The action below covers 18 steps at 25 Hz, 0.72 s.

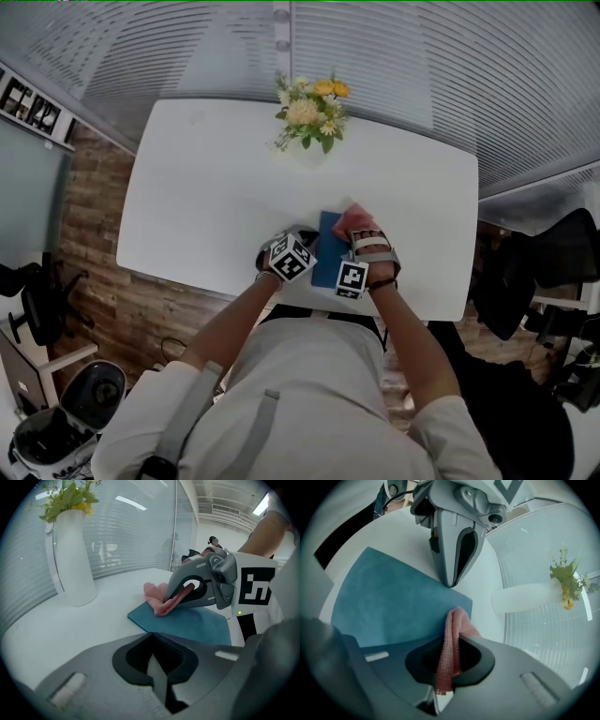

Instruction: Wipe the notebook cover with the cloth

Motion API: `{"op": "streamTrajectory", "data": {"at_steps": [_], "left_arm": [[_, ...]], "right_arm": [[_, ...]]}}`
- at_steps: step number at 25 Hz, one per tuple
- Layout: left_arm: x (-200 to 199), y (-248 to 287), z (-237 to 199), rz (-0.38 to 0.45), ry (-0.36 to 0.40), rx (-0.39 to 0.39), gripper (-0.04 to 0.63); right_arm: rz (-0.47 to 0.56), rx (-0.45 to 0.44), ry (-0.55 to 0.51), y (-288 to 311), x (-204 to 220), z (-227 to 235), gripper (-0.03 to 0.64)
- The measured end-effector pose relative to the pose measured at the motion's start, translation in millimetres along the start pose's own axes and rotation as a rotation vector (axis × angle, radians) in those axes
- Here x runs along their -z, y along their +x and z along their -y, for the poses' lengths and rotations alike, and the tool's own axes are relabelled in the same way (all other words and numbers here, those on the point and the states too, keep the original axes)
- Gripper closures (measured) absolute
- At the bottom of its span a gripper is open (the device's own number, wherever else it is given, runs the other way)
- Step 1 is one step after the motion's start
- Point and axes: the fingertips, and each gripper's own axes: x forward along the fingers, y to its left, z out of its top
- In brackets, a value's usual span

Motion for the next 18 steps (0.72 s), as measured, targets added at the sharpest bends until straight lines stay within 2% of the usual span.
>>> {"op": "streamTrajectory", "data": {"at_steps": [18], "left_arm": [[-1.0,-0.7,0.4,0.003,0.0,0.0,0.594]], "right_arm": [[0.014,-0.01,0.001,-10.8,-4.5,-9.7,0.617]]}}
